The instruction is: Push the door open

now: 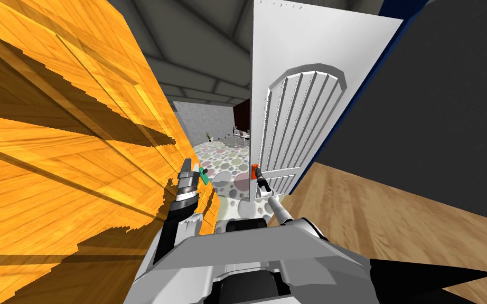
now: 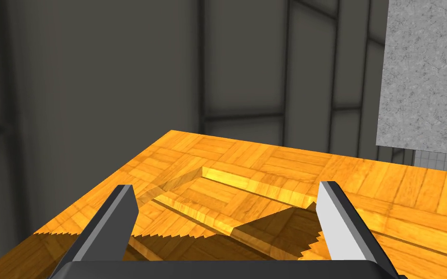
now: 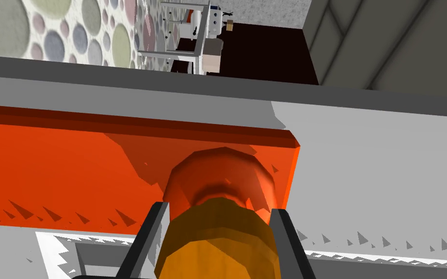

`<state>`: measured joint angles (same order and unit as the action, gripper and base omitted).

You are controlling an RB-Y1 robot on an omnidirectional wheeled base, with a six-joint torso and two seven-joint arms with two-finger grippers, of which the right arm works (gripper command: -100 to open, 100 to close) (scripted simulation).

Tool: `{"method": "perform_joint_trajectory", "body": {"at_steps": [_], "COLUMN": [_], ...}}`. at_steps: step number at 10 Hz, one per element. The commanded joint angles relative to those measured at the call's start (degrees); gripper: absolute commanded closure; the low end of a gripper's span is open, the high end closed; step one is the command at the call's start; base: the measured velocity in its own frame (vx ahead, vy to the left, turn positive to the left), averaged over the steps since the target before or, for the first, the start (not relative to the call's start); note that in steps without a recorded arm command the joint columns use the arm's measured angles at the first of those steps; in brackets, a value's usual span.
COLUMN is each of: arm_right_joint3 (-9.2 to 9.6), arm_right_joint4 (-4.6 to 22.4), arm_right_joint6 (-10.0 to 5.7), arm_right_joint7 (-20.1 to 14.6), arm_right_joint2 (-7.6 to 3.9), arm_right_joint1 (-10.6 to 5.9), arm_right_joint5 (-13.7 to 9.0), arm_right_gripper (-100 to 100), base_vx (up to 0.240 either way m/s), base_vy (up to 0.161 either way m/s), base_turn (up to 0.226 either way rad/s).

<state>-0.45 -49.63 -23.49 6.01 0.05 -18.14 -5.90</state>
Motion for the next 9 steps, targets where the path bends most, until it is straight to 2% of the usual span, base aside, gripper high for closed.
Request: {"method": "perform_joint_trajectory", "body": {"at_steps": [1,3,6,7,9], "arm_right_joint3": [-0.26,-0.18,-0.02,-0.05,-0.05], "arm_right_joint4": [0.10,0.60,1.54,2.09,2.30], "arm_right_joint6": [-0.31,-0.44,-0.69,-1.30,-1.58], "arm_right_joint7": [-0.27,-0.64,-1.34,0.73,2.40], "arm_right_joint2": [-0.68,-1.05,-1.60,-1.74,-1.97], "arm_right_joint1": [-0.57,-0.94,-1.63,-1.91,-2.12], "arm_right_joint5": [0.20,0.57,1.26,-0.89,-2.70], "arm_right_gripper": [100,100,100,-100,-100], "base_vx": [0.244,0.206,0.187,0.071,-0.098], "base_vy": [0.008,0.004,-0.042,-0.031,-0.002], "base_turn": [-0.156,-0.137,-0.242,0.025,0.088]}}
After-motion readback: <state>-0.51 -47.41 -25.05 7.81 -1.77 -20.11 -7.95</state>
